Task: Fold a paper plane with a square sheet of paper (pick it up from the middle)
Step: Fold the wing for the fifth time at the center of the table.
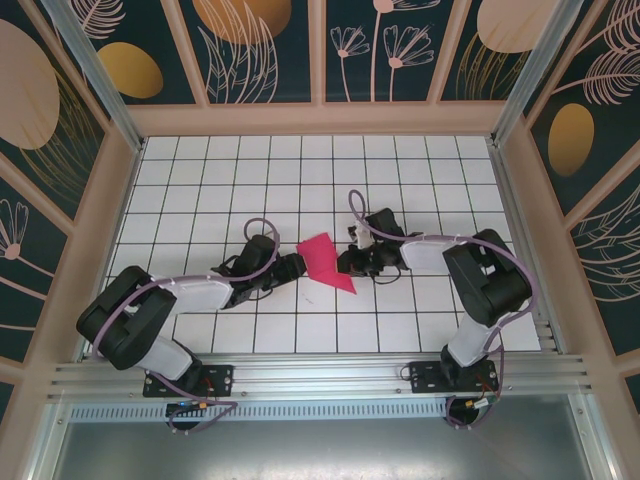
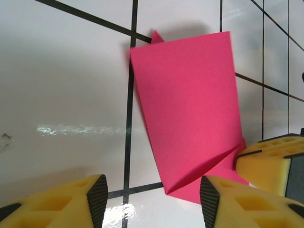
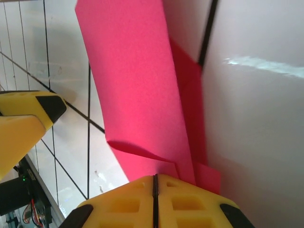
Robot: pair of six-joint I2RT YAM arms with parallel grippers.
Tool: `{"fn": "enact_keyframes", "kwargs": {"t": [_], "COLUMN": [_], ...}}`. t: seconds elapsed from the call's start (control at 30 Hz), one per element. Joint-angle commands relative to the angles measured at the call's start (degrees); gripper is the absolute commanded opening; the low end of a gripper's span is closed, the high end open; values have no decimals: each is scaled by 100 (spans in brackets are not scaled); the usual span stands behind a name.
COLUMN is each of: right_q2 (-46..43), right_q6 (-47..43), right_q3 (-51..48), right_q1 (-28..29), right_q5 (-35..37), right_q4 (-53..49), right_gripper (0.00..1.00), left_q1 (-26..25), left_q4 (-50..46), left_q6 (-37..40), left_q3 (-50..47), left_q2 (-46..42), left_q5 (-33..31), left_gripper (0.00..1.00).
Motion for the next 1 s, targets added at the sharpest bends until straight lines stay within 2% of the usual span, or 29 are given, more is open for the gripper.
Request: {"fn": "enact_keyframes", "kwargs": {"t": [0.0, 0.3, 0.63, 0.7, 0.87, 0.97], "right_q2": [135, 488, 548, 550, 559, 540], "right_q6": [42, 734, 782, 775, 763, 722], "right_q3": [-206, -905, -997, -991, -973, -973], "right_q1": [-143, -663, -702, -701, -701, -700], "right_q5": [-380, -989, -810, -768, -728, -706], "right_q4": [514, 1708, 1654, 1645, 1643, 1611], "right_gripper": [11, 11, 12, 11, 12, 12], "left_q1": [-15, -14, -52, -83, -190, -228], "left_q4": [194, 345, 823, 994, 1048, 1154], "left_q6": [-35, -95, -498, -589, -688, -764], "left_q3": [144, 290, 495, 565, 826, 914], "left_q2": [164, 461, 923, 1066, 1446, 1588], "left_q5": [219, 529, 942, 1030, 1133, 1165], "left_gripper": [57, 57, 56, 52, 50, 42]}}
